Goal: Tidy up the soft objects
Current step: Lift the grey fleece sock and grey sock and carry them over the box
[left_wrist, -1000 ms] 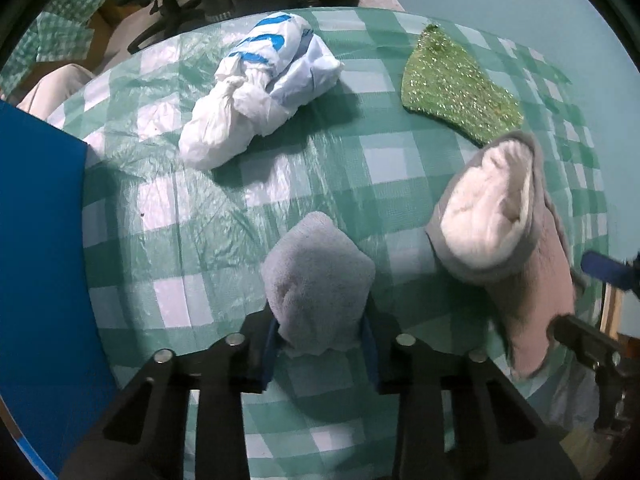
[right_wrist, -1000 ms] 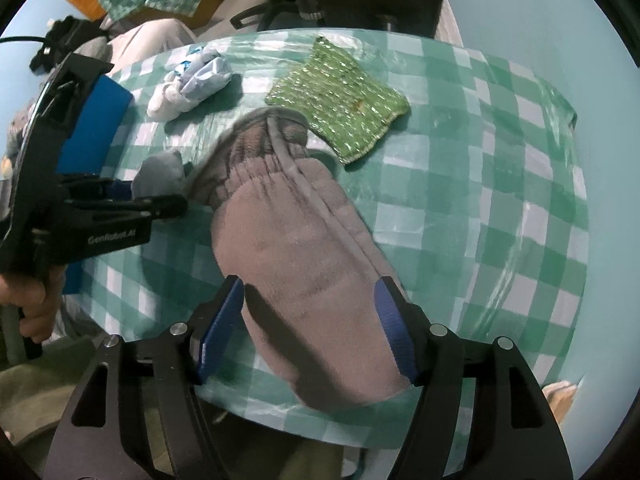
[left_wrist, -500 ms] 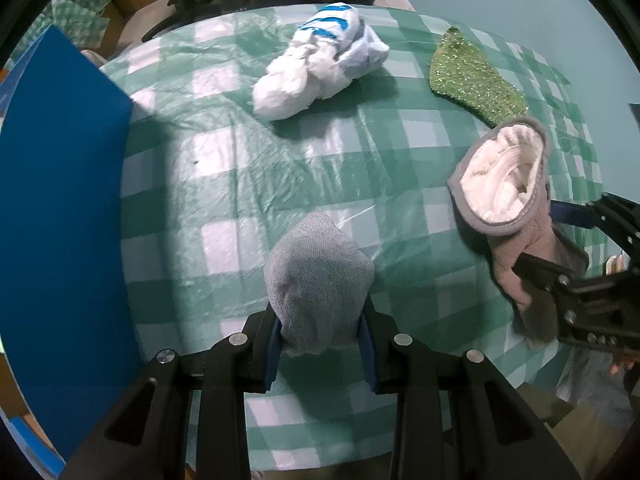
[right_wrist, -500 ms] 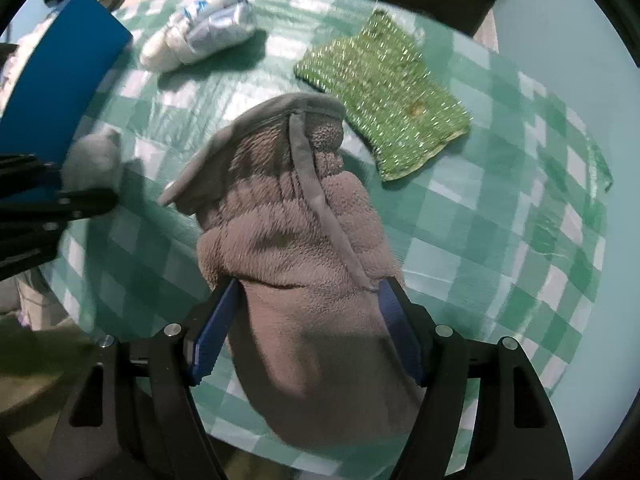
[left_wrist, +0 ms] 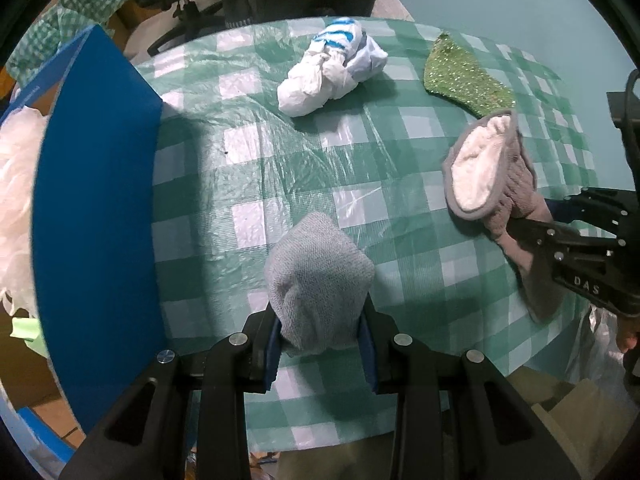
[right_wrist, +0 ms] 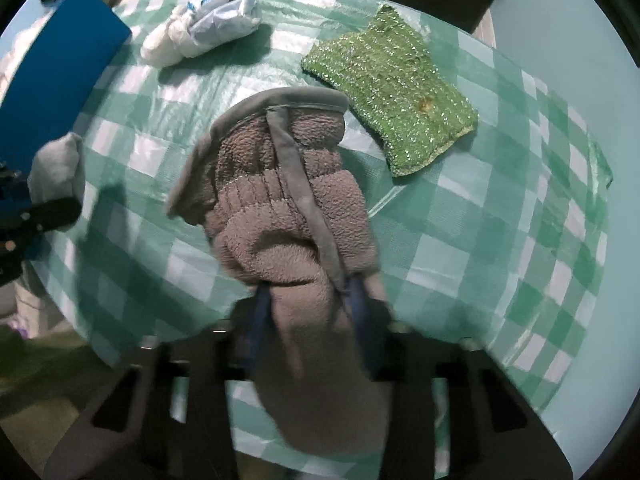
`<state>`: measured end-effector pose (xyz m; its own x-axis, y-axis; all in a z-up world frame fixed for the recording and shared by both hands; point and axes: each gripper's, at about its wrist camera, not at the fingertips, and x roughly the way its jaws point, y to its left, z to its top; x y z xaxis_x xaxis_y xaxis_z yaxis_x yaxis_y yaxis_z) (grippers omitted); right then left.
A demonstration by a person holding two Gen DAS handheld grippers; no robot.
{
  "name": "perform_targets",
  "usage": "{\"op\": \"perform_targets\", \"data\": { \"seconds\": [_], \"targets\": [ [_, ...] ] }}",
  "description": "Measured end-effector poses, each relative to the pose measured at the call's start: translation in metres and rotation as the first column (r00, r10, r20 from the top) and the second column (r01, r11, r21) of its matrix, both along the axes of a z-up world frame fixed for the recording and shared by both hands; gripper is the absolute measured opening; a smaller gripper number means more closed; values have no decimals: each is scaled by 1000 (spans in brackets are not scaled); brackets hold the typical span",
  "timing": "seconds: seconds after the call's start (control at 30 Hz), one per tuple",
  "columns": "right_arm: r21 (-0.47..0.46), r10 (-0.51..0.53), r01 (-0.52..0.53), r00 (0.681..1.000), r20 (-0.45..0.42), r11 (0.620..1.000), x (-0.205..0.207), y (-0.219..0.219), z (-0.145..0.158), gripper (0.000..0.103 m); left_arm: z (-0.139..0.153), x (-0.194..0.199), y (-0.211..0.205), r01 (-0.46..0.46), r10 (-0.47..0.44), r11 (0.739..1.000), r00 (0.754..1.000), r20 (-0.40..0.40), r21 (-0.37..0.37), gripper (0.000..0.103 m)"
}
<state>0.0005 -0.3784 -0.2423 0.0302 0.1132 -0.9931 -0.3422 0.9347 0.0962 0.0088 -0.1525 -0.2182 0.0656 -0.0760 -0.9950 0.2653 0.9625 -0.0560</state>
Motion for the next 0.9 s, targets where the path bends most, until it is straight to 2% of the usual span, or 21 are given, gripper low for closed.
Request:
{"op": "perform_targets", "data": {
  "seconds": [0.13,0.47,0.9],
  "targets": [
    [35,-20,20,1000,12,999,-5,-5,6,22,15,-2,1,20,-20,1000,1000,22,-6,33],
    [103,-60,54,997,52,993,-18,-21,48,21,50,-6,12,48,-47,999,995,85,-10,33],
    [187,-76,54,991,113,981,-2,24,115,21,86,-3,47,-14,18,999,988,153,-30,33]
  ]
}}
